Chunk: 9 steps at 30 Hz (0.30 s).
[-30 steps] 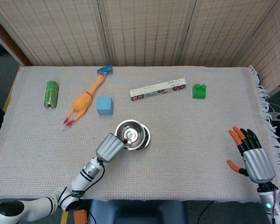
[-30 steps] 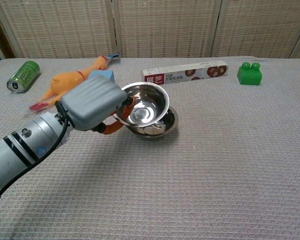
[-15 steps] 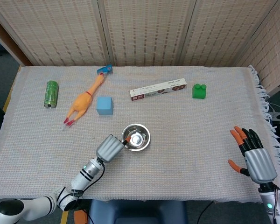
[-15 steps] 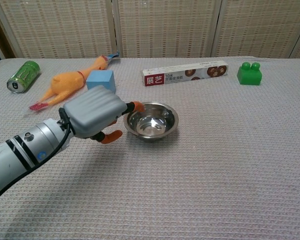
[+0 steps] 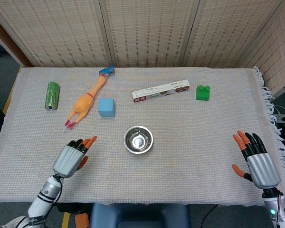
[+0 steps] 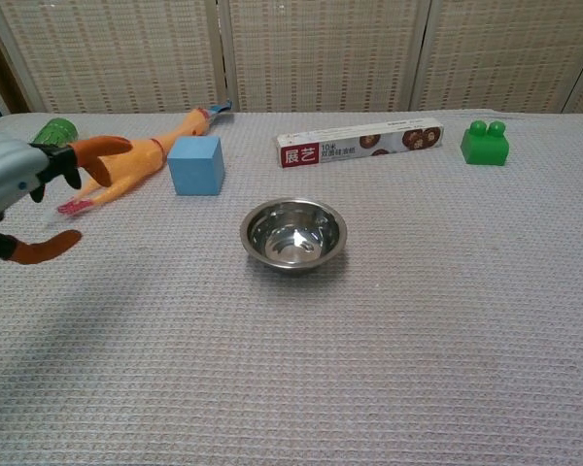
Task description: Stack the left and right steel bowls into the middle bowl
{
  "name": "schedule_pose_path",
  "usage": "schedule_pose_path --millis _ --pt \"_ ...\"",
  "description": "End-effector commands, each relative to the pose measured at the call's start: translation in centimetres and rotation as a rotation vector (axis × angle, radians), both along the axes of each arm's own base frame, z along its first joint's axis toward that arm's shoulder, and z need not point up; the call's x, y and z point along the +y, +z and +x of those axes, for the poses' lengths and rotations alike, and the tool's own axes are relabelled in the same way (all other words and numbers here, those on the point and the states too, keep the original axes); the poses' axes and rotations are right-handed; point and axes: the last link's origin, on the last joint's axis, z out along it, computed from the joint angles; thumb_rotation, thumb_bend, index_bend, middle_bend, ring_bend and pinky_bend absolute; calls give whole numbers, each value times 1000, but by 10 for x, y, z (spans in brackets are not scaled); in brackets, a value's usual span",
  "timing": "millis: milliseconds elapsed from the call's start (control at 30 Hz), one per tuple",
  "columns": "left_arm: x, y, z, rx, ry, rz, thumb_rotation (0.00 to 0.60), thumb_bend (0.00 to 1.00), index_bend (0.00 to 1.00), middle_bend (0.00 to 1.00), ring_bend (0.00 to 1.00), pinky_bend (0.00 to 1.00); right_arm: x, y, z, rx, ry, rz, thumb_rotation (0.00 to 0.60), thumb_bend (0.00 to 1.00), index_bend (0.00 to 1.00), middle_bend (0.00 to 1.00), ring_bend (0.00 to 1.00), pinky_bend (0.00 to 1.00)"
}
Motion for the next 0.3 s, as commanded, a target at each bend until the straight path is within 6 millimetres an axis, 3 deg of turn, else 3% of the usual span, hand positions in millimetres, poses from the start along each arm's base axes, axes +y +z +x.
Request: schedule_pose_path --millis 33,167,300 --pt "-75 95 -86 -198 378 88 600 386 0 0 0 91 5 0 -1 14 -40 6 600 121 0 0 0 0" --pt "-99 118 -119 -240 465 262 600 381 0 0 0 52 14 5 -5 12 -87 1 600 116 0 0 0 0" --pt "-100 120 -119 -224 425 261 600 379 0 0 0 57 15 10 -4 -7 -84 -23 600 116 0 0 0 0"
